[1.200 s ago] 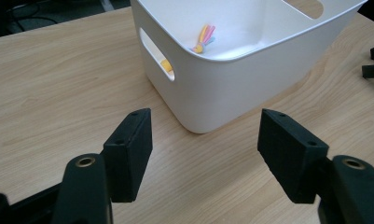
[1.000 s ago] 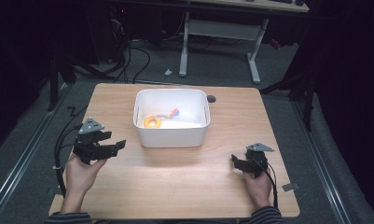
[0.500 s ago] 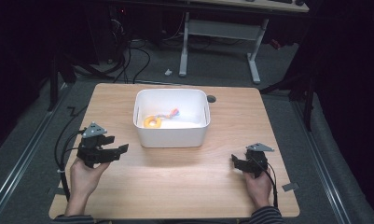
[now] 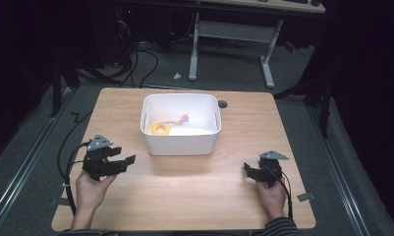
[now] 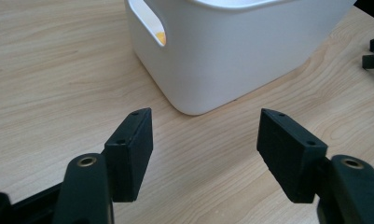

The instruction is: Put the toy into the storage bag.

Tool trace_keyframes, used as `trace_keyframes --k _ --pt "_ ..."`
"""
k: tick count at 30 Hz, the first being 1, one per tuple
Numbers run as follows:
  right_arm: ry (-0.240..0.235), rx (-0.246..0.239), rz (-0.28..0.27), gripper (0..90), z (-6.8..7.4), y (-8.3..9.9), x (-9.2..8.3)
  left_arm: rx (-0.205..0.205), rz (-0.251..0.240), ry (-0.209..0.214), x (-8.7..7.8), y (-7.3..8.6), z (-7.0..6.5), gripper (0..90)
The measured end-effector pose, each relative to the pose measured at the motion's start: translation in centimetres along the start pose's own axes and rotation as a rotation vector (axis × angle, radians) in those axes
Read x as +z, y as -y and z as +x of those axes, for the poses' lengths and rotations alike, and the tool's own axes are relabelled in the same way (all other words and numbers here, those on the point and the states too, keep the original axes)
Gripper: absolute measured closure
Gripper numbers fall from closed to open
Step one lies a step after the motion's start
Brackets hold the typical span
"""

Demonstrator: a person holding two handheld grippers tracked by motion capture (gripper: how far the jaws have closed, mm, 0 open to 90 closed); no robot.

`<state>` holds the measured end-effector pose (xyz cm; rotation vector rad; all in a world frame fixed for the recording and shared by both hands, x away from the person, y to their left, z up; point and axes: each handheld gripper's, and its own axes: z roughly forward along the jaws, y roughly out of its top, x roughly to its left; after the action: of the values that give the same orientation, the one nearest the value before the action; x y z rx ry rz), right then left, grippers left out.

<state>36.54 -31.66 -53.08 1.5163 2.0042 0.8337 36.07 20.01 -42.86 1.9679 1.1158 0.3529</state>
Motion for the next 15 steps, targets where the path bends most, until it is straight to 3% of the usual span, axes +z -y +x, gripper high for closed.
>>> trace_keyframes --k 15 --pt "0.000 0.001 0.001 27.1 0.0 0.0 0.0 -0.008 0.029 0.015 1.2 1.1 -0.2 36.3"
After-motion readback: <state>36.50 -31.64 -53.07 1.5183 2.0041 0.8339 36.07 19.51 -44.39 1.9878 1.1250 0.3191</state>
